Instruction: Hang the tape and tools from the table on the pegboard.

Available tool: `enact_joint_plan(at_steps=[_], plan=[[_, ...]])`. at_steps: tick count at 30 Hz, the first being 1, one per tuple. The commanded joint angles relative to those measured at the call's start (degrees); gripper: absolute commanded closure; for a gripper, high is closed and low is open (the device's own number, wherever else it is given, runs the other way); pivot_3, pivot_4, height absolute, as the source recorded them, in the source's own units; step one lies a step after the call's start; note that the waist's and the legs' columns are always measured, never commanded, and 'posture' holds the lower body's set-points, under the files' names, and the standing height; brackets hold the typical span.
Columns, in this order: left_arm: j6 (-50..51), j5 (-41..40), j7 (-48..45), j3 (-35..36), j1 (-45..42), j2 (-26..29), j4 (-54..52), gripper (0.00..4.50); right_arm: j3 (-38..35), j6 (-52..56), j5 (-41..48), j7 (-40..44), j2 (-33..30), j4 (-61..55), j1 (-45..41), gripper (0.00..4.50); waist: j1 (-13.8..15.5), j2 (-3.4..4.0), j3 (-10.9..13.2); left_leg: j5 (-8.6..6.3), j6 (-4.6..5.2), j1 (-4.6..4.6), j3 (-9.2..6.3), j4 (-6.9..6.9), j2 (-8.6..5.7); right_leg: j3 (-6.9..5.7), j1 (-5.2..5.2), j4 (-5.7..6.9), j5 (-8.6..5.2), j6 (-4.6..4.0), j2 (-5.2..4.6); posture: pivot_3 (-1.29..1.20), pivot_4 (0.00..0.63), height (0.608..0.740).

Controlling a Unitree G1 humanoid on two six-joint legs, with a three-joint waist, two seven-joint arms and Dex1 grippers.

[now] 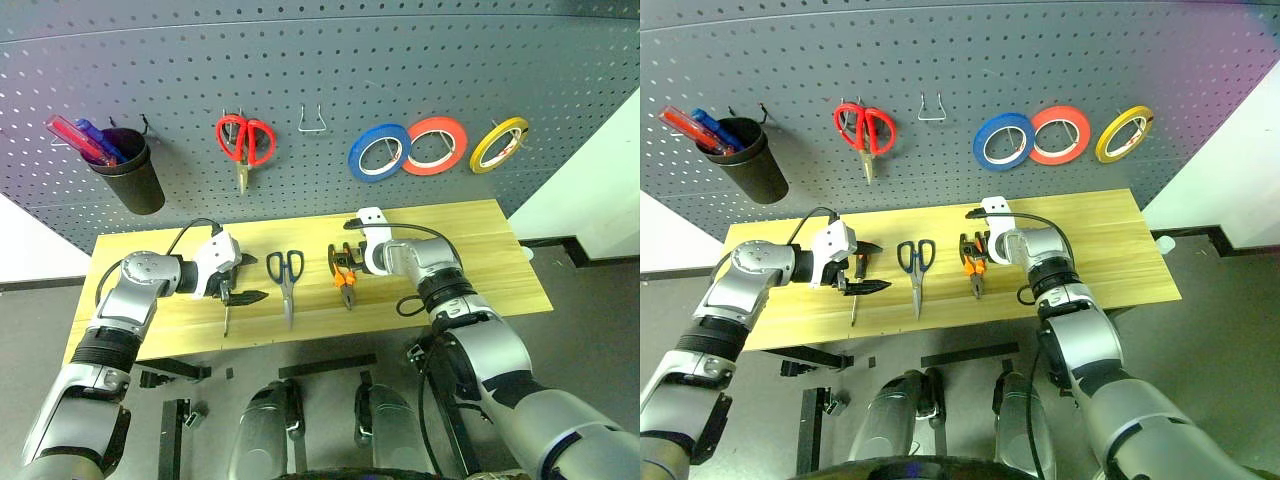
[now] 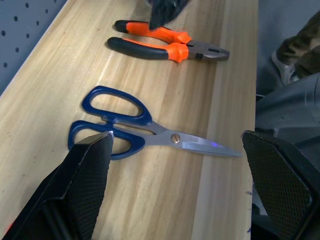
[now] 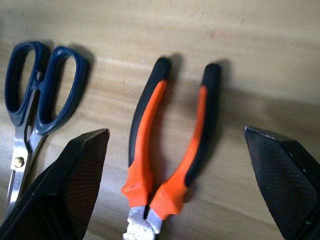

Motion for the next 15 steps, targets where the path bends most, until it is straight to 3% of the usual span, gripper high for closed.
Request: enact_joint_plan(at_steps=[1, 15], plan=[[0.2, -0.6, -0.2, 0.8, 0.7, 0.8, -1.5, 0.21, 0.5, -1.0, -0.5, 1.2, 1.0, -0.2, -1.2, 0.02, 0.0, 0.03, 0.2, 0.00, 0.00, 0.00, 0.00, 0.00, 0.00, 0.00, -0.01, 0.00, 0.00, 0.00, 0.00, 0.13, 0.288, 0.740], [-1.2, 0.6, 1.6, 0.9, 1.6, 0.8, -0.5, 0.21, 6.5, -3.7, -6.8, 1.2, 3.2, 2.7, 0.5, 0.02, 0.0, 0.05, 0.9, -0.07, -0.12, -0.06, -0.01, -0.05, 0.00, 0.02, -0.19, -0.02, -0.06, -0.11, -0.06, 0.13, 0.283, 0.740]])
